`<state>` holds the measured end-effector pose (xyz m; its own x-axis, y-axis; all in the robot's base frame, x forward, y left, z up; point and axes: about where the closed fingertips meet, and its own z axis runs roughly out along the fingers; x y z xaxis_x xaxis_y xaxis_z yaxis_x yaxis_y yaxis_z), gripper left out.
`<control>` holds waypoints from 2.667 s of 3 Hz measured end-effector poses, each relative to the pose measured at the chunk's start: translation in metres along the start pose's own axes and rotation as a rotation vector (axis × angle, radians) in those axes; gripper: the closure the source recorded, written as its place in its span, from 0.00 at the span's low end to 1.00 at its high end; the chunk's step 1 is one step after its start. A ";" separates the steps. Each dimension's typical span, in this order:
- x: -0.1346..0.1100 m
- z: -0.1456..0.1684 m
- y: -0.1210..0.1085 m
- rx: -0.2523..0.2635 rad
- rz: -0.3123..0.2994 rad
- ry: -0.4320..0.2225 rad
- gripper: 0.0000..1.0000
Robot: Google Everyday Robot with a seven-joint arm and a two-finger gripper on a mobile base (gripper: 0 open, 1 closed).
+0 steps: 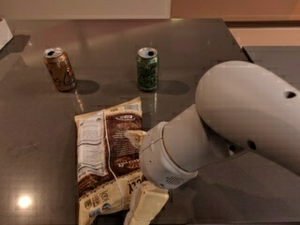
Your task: Pick brown chip bag
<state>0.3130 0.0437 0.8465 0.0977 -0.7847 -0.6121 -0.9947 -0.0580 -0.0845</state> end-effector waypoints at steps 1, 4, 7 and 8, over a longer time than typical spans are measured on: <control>-0.005 0.006 0.002 0.009 -0.008 -0.020 0.16; -0.010 -0.013 -0.019 0.027 0.025 -0.043 0.84; -0.039 -0.113 -0.070 -0.081 -0.080 -0.180 1.00; -0.052 -0.162 -0.078 -0.070 -0.160 -0.229 1.00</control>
Offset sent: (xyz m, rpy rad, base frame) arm 0.0008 0.0130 -0.0035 0.0347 -0.0105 -0.0225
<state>0.3811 -0.0114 1.0124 0.2506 -0.6024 -0.7578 -0.9649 -0.2189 -0.1450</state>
